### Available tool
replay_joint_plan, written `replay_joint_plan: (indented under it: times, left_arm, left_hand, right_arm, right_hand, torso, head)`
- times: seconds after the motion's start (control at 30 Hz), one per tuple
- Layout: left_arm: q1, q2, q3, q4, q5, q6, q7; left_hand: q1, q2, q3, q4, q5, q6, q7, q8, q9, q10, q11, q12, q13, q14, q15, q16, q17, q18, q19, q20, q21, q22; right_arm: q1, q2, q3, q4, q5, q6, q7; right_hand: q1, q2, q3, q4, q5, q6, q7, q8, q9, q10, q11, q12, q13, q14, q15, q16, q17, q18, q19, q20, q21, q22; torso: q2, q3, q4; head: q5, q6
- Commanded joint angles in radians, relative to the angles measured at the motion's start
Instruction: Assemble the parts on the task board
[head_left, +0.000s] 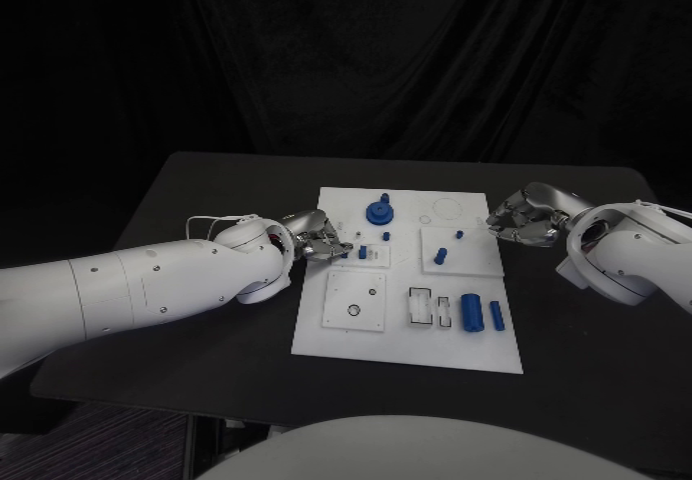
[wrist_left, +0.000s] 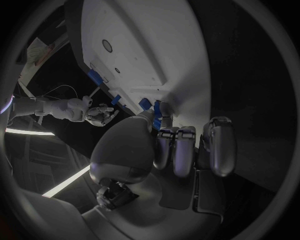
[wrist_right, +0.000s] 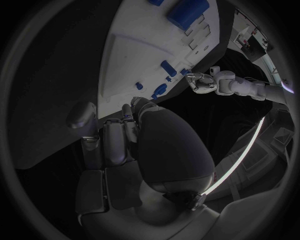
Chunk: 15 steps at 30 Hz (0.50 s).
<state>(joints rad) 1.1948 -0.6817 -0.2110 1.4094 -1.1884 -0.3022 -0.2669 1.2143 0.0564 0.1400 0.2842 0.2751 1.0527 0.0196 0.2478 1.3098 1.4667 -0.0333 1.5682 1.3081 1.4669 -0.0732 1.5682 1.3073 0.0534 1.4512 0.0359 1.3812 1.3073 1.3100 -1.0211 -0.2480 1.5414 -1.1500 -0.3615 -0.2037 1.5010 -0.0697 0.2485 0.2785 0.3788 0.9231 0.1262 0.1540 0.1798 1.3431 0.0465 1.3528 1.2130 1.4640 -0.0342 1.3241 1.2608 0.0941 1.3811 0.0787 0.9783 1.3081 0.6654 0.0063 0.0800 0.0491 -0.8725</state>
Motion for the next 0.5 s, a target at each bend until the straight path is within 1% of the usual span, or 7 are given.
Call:
replay_joint_plan:
  times: [0.03,0.07,0.1,0.23,0.33,0.43,0.5]
  left_arm:
    - [-0.002,0.002,0.0,0.003,0.001,-0.007,0.001]
    - [-0.002,0.002,0.0,0.003,0.001,-0.007,0.001]
    - [-0.002,0.002,0.0,0.003,0.001,-0.007,0.001]
    - [-0.002,0.002,0.0,0.002,0.001,-0.006,0.003]
    - [-0.002,0.002,0.0,0.001,0.001,-0.007,0.004]
    - [-0.002,0.002,0.0,0.0,0.001,-0.006,0.004]
    - [-0.002,0.002,0.0,0.0,0.001,-0.006,0.005]
  left_hand:
    - [-0.021,0.002,-0.006,0.007,-0.021,0.008,0.002,0.004,0.017,0.104,-0.006,0.003,0.263,0.104,-0.008,0.003,0.263,-0.007,0.004,-0.003,0.004,0.201]
    - [-0.027,0.003,-0.009,0.007,-0.027,0.008,0.002,0.003,0.017,0.104,-0.006,0.003,0.263,0.104,-0.008,0.003,0.263,-0.006,0.004,-0.003,0.003,0.201]
    - [-0.069,0.006,-0.027,0.008,-0.055,0.01,0.005,0.003,0.016,0.104,-0.003,0.003,0.263,0.104,-0.006,0.003,0.263,-0.007,0.004,-0.002,0.004,0.201]
    - [-0.121,0.011,-0.057,0.009,-0.08,0.012,0.006,0.001,0.016,0.104,-0.002,0.003,0.263,0.104,-0.005,0.003,0.263,-0.006,0.004,-0.001,0.003,0.201]
    - [-0.23,0.023,-0.124,0.01,-0.139,0.017,0.008,-0.001,0.015,0.104,0.0,0.003,0.263,0.104,-0.004,0.003,0.263,-0.006,0.004,0.001,0.002,0.201]
    - [-0.281,0.043,-0.16,0.01,-0.167,0.019,0.009,-0.002,0.017,0.104,0.001,0.003,0.263,0.104,-0.003,0.003,0.263,-0.006,0.004,0.002,0.002,0.201]
    - [-0.293,0.053,-0.169,0.01,-0.168,0.02,0.009,-0.002,0.017,0.104,0.001,0.003,0.263,0.104,-0.003,0.003,0.263,-0.006,0.004,0.002,0.002,0.201]
  right_arm:
    - [-0.003,-0.001,0.001,0.0,-0.001,0.005,-0.01]
    - [-0.004,-0.001,0.001,0.0,-0.001,0.006,-0.01]
    - [-0.004,-0.001,0.001,0.0,-0.001,0.006,-0.01]
    - [-0.005,-0.002,0.001,0.0,-0.001,0.007,-0.011]
    - [-0.005,-0.002,0.001,0.0,-0.001,0.009,-0.012]
    - [-0.005,-0.002,0.001,0.0,-0.001,0.011,-0.013]
    - [-0.006,-0.003,0.001,0.001,-0.001,0.011,-0.013]
  right_hand:
    - [-0.008,-0.001,0.005,-0.001,0.005,-0.002,0.005,-0.004,0.0,-0.008,-0.001,-0.004,-0.001,0.004,0.008,-0.005,-0.001,0.02,-0.006,0.001,-0.005,0.104]
    - [-0.008,-0.001,0.005,-0.001,0.005,-0.002,0.005,-0.004,0.0,-0.008,-0.001,-0.004,-0.001,0.004,0.008,-0.005,-0.001,0.02,-0.006,0.001,-0.005,0.104]
    - [-0.008,-0.001,0.005,-0.001,0.005,-0.002,0.005,-0.004,0.0,-0.008,-0.001,-0.004,-0.001,0.004,0.008,-0.005,-0.001,0.02,-0.006,0.001,-0.005,0.104]
    - [-0.009,-0.002,0.006,-0.001,0.006,-0.001,0.005,-0.004,0.0,-0.008,-0.001,-0.004,-0.002,0.003,0.008,-0.006,-0.002,0.02,-0.007,0.001,-0.008,0.103]
    - [-0.009,-0.002,0.006,-0.001,0.006,-0.001,0.005,-0.004,0.0,-0.008,-0.001,-0.004,-0.002,0.003,0.008,-0.006,-0.002,0.02,-0.007,0.001,-0.008,0.103]
    - [-0.009,-0.002,0.006,-0.001,0.006,-0.001,0.005,-0.004,0.0,-0.008,-0.001,-0.004,-0.002,0.003,0.008,-0.006,-0.002,0.02,-0.007,0.001,-0.008,0.103]
    - [-0.009,-0.002,0.006,-0.001,0.006,-0.001,0.005,-0.004,0.0,-0.008,-0.001,-0.004,-0.002,0.003,0.008,-0.006,-0.002,0.02,-0.007,0.001,-0.008,0.103]
  torso:
    - [0.0,0.0009,-0.0001]
    - [0.001,0.0007,0.0004]
    - [0.001,0.0004,0.0007]
    - [0.001,0.0005,0.0007]
    - [0.001,0.0007,0.0005]
    - [0.001,0.0003,0.0009]
    - [0.001,0.0001,0.0008]
  head:
    - [0.0,0.0]
    - [0.0,0.0]
    - [0.0,0.0]
    - [0.001,0.0]
    - [0.001,0.0]
    - [0.001,0.0]
    - [0.001,0.0]
